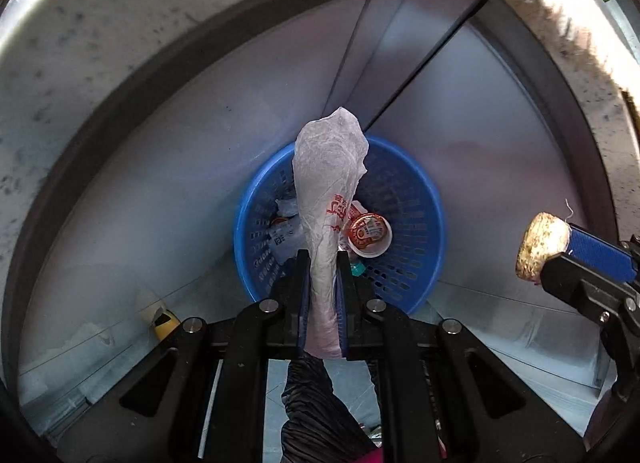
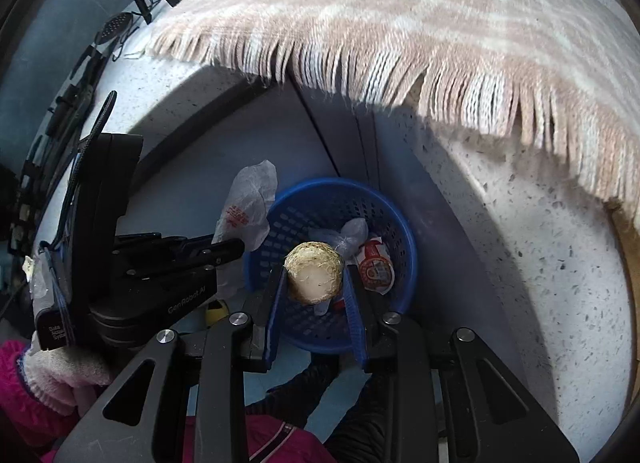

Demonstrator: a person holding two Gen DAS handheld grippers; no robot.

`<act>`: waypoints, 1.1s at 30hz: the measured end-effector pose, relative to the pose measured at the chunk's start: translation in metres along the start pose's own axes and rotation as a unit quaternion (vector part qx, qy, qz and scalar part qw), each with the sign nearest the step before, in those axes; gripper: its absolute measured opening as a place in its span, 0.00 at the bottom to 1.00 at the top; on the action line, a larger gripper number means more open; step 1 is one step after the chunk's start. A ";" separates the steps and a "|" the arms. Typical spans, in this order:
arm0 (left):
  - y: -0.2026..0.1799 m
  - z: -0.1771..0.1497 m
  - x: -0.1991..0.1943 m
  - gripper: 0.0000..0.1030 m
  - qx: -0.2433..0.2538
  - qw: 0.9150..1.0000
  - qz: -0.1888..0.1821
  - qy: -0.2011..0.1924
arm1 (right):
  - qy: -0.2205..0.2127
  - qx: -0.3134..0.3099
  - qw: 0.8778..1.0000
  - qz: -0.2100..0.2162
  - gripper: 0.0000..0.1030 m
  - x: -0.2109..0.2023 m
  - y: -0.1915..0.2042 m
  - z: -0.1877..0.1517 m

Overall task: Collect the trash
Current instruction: 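Carry the paper wrapper with the left tool while the right tool carries the bun to the basket, then open the left tool over the blue basket while the right tool drops the bun in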

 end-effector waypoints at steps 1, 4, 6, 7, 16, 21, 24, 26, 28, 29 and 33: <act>-0.001 0.000 0.002 0.09 0.000 1.000 0.002 0.001 | 0.001 0.002 1.000 0.001 0.26 0.002 -0.001 0.000; -0.002 -0.001 0.006 0.09 0.001 1.000 0.005 0.003 | 0.001 0.006 1.000 0.004 0.26 0.006 -0.002 0.001; -0.003 0.000 0.007 0.09 0.006 1.000 0.010 0.002 | 0.002 0.006 1.000 0.002 0.26 0.009 -0.002 0.001; -0.004 -0.001 0.009 0.09 0.007 1.000 0.011 0.004 | 0.002 0.007 1.000 0.001 0.26 0.011 -0.002 0.002; -0.017 0.000 0.013 0.09 0.030 0.999 0.018 -0.001 | 0.004 0.011 1.000 0.000 0.26 0.016 0.000 0.003; -0.019 0.001 0.012 0.12 0.036 0.999 0.020 -0.001 | 0.004 0.015 1.000 -0.002 0.26 0.016 -0.001 0.004; -0.021 0.002 0.011 0.13 0.040 0.999 0.020 -0.004 | 0.001 0.016 1.000 -0.004 0.26 0.014 0.001 0.005; -0.021 0.004 0.008 0.14 0.044 0.999 0.021 -0.008 | 0.000 0.017 1.000 -0.005 0.26 0.013 0.001 0.006; -0.024 0.002 0.009 0.23 0.046 0.999 0.024 -0.013 | -0.002 0.017 1.000 -0.005 0.26 0.012 0.002 0.007; -0.024 0.002 0.008 0.31 0.047 0.998 0.024 -0.016 | -0.002 0.018 1.000 -0.006 0.26 0.012 0.002 0.007; -0.024 0.005 0.004 0.42 0.047 0.998 0.025 -0.025 | -0.001 0.022 1.000 -0.006 0.26 0.011 0.003 0.006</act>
Point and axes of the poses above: each gripper's, at about its wrist camera, not at the fingertips, and x roughly the way its jaws point, y to its left, z to its top, the point moved 5 cm from there along x, roughly the way its jaws point, and after that the axes turned 14 degrees about -x, right-handed, at the moved point
